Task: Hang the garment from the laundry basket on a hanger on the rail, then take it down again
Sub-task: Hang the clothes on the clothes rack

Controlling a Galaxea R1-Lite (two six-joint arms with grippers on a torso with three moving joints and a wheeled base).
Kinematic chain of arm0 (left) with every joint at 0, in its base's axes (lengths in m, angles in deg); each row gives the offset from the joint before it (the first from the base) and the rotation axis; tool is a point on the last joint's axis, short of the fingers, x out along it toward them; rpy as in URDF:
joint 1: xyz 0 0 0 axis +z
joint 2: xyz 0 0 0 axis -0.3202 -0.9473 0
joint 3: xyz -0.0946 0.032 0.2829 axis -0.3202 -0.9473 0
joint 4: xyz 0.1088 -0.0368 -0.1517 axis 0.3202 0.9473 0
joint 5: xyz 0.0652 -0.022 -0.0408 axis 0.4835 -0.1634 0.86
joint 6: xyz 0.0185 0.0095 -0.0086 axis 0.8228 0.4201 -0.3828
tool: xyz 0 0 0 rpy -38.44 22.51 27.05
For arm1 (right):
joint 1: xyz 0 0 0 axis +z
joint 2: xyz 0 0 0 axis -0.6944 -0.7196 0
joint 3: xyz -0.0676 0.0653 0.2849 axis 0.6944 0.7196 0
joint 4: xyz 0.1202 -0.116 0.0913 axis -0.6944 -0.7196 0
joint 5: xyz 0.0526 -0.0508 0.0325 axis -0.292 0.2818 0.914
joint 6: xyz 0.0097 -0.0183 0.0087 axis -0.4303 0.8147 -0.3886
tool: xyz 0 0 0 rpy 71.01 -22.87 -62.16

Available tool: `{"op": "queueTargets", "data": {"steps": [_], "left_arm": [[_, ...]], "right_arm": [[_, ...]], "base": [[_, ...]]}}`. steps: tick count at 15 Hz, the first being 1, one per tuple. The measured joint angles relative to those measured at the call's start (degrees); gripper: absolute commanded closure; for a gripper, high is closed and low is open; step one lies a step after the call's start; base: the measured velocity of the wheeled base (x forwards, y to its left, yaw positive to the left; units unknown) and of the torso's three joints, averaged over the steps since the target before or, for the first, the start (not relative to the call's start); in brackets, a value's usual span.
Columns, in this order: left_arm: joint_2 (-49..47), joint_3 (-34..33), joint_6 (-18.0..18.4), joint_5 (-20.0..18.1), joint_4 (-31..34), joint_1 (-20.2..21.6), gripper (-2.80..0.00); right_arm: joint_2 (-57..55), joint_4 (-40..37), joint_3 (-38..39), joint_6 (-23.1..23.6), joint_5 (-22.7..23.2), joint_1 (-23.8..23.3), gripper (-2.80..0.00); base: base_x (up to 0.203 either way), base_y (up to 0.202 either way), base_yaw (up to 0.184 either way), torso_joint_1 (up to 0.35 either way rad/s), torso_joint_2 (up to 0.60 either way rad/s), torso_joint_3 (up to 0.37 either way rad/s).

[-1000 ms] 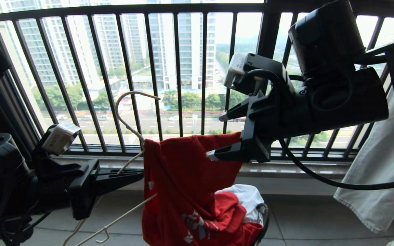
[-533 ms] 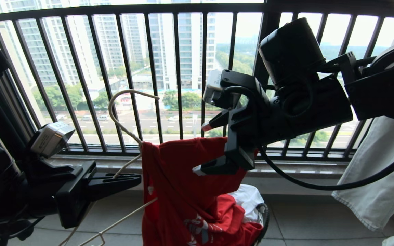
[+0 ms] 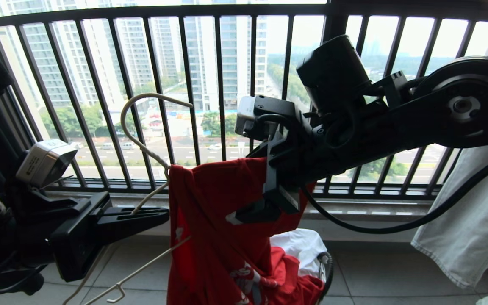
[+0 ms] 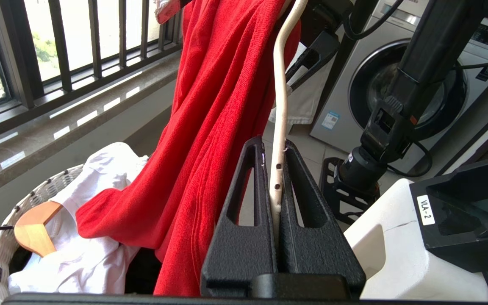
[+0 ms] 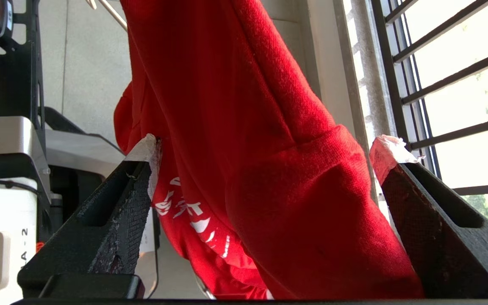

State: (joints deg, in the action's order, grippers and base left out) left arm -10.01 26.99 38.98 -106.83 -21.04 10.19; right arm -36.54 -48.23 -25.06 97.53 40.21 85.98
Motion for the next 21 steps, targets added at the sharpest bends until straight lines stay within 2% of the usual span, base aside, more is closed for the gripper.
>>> {"op": "queueTargets", "data": {"steps": [1,2,12,17,18,21], "left_arm": [[0.1,0.0,0.0,0.1,0.0,0.0,0.00],[0.3,0.1,0.0,0.4,0.0,0.0,0.00],[-0.2,1.8,-0.1,2.5,0.2,0.2,0.00],[-0.2,2.3,-0.1,2.4,2.3,0.1,0.00],[-0.2,2.3,0.0,2.4,2.2,0.1,-2.80],[0.1,2.1,0.2,2.4,2.1,0.0,-2.80]], "right_arm": [[-0.6,0.0,-0.5,0.0,0.0,0.2,-2.80],[-1.0,0.1,-0.9,-0.1,0.0,0.3,0.00],[-1.8,-0.3,-1.6,-0.9,0.1,0.9,0.00],[-0.8,-0.3,-1.6,-1.1,0.0,0.9,0.00],[-0.7,-0.3,-1.6,-1.1,0.0,0.9,0.00],[-0.2,-0.2,-1.6,-1.7,0.0,0.9,0.00]], "base": [[0.000,0.000,0.000,0.000,0.00,0.000],[0.000,0.000,0.000,0.000,0.00,0.000],[0.000,0.000,0.000,0.000,0.00,0.000],[0.000,0.000,0.000,0.000,0.00,0.000],[0.000,0.000,0.000,0.000,0.00,0.000],[0.000,0.000,0.000,0.000,0.00,0.000]]}}
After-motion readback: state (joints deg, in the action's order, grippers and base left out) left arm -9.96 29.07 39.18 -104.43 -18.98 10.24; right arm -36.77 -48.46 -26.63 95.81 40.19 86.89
